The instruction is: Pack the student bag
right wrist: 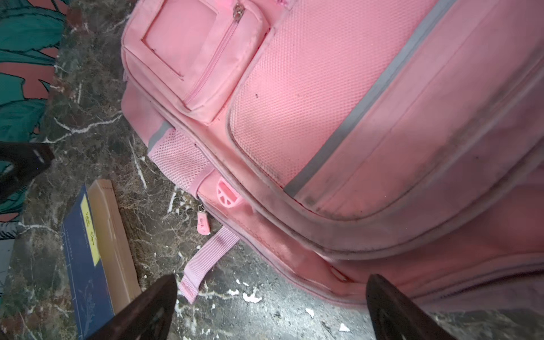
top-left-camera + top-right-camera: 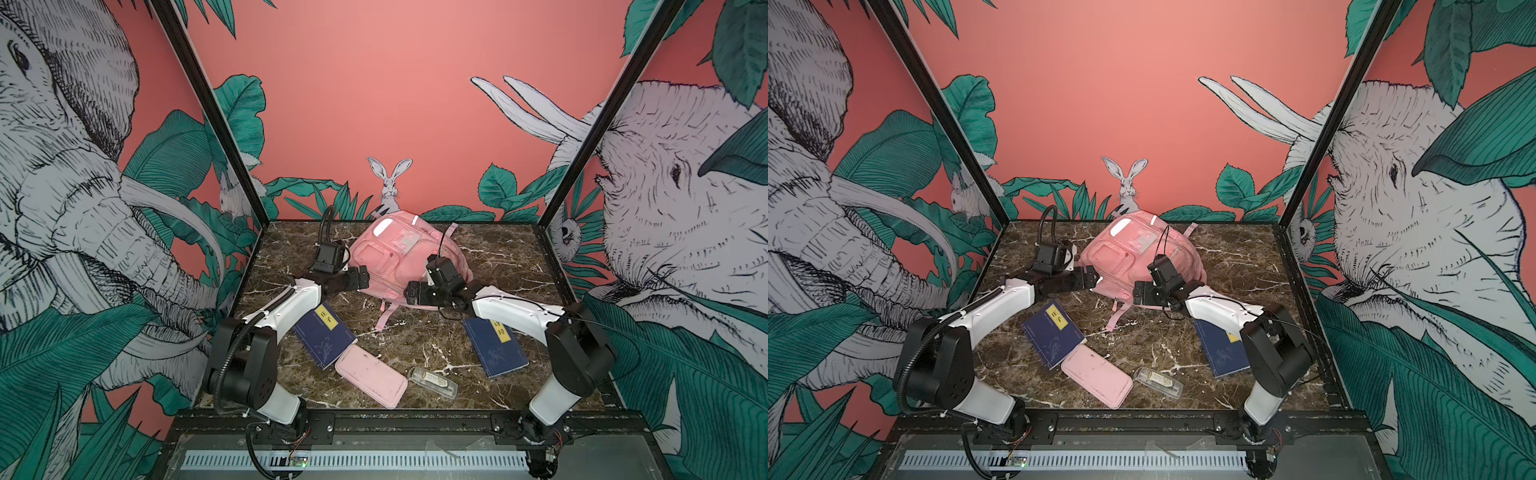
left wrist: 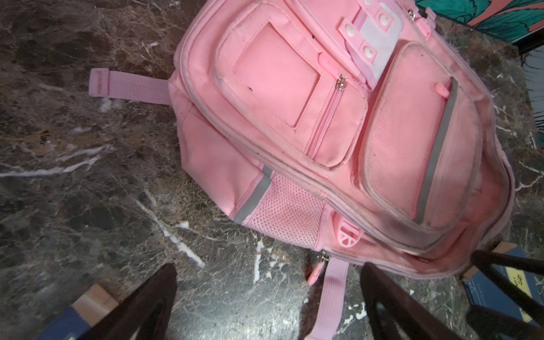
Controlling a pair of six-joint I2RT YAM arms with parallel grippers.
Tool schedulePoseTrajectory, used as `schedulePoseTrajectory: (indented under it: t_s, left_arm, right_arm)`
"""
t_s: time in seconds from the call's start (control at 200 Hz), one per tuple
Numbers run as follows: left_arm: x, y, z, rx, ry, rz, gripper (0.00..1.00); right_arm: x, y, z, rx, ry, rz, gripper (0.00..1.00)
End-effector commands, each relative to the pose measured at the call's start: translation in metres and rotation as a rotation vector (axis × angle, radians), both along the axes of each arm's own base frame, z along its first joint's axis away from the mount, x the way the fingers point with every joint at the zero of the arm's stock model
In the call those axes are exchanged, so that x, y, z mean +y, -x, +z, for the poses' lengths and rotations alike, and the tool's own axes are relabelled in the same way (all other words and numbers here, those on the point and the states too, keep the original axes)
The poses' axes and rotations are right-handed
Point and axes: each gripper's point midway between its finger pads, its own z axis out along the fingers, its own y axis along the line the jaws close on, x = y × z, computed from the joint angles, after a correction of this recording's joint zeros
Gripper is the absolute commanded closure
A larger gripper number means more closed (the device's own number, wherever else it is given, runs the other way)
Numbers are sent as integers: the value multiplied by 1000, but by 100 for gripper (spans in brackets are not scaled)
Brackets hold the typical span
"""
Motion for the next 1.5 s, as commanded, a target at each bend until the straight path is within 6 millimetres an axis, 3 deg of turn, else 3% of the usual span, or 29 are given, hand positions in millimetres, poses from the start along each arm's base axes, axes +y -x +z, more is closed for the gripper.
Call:
schedulePoseTrajectory:
  t_s: [0.0, 0.17, 0.51, 0.715, 0.985, 1.0, 1.16, 1.26, 1.496]
  left_arm:
    - [15, 18, 3, -3, -58, 8, 3]
    - [31, 43, 8, 34, -91, 44, 4]
    - [63, 97, 4, 129, -68, 188, 9]
    - [88, 118, -5, 178, 54, 293, 12]
    - [111, 144, -24, 262, 160, 392, 13]
    - [112, 146, -24, 265, 162, 397, 14]
    - [112, 160, -36, 301, 228, 431, 15]
    - [110, 168, -46, 324, 254, 439, 17]
    - [108, 182, -64, 362, 299, 499, 22]
  right_arm:
    - [-24, 2, 25, -100, 119, 3, 3]
    - [-37, 16, 38, -118, 222, 108, 4]
    - [-12, 33, 59, -112, 163, 251, 8]
    - [41, 48, 68, -140, 21, 370, 10]
    - [99, 59, 46, -87, 17, 455, 14]
    - [106, 57, 55, -105, 3, 462, 14]
    - [147, 72, 46, -83, 27, 549, 16]
    - [172, 85, 38, -29, -6, 619, 27]
    - [208, 96, 11, 109, -121, 660, 38]
